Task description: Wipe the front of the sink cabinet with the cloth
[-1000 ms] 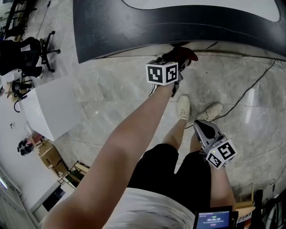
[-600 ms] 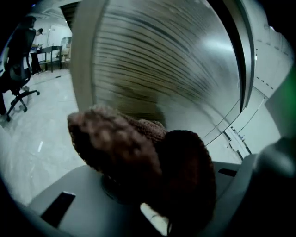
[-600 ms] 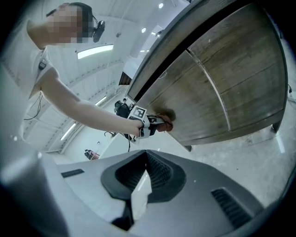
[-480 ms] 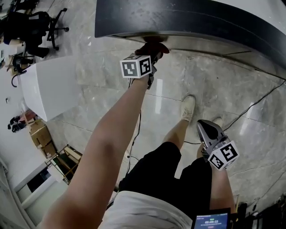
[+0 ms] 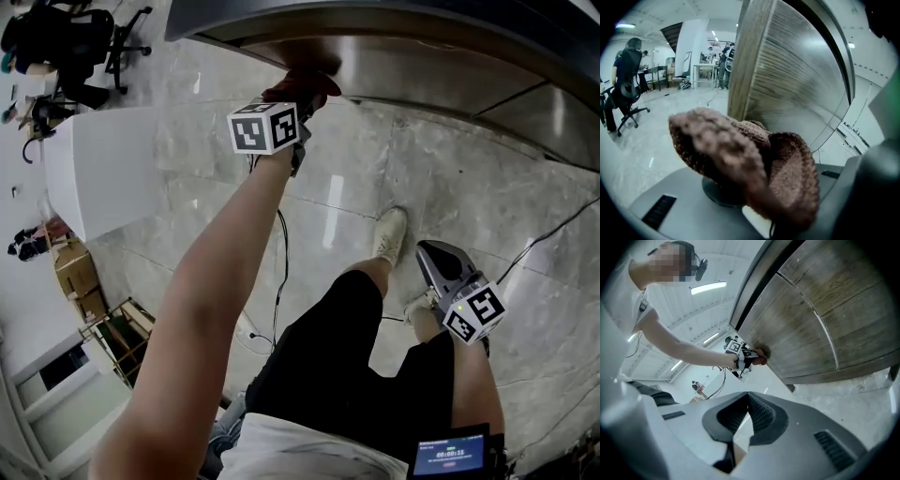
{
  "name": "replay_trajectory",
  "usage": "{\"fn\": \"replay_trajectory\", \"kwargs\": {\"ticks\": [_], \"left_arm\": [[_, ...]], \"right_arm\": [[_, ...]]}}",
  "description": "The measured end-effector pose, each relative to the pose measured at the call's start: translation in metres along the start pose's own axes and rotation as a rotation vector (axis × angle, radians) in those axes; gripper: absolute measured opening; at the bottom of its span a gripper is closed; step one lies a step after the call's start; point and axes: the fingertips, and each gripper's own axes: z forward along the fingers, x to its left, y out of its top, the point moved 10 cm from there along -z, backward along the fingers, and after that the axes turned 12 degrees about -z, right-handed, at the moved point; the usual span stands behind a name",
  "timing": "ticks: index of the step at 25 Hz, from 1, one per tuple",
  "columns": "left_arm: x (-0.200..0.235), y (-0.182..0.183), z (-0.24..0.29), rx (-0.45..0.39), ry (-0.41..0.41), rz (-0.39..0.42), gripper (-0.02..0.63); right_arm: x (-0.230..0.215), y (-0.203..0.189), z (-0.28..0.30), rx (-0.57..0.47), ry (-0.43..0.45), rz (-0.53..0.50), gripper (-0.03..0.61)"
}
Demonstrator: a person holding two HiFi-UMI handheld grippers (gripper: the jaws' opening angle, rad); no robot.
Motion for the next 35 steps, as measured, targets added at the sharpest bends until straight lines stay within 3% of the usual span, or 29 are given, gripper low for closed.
{"fn": "replay_trajectory", "kwargs": {"ticks": [8, 13, 20, 27, 35], "left_arm": [[-0.045, -0.016, 0.034, -0.038, -0.018, 0.061, 0.118], [-0.072, -0.022, 0.05, -0.055, -0.086, 0.071, 0.118], [-0.095, -0.035, 0.071, -0.019, -0.17, 0.078, 0.118], [-0.149, -0.036, 0.083, -0.071, -0.331, 0.092, 0.118], [-0.223, -0.054, 0.104, -0.048, -0.449, 0.13, 0.118]], "right_arm": [[-0.076, -0.023, 0.013, -0.027, 0.006, -0.126, 0.012], [-0.11, -0.054, 0.029, -0.076, 0.057, -0.107, 0.012], [-0.153, -0.071, 0.057, -0.067, 0.138, -0.277, 0.012], [-0.183, -0.08, 0.068, -0.102, 0.191, -0.367, 0.012], [-0.193, -0.093, 0.06, -0.117, 0.253, -0.431, 0.012]]}}
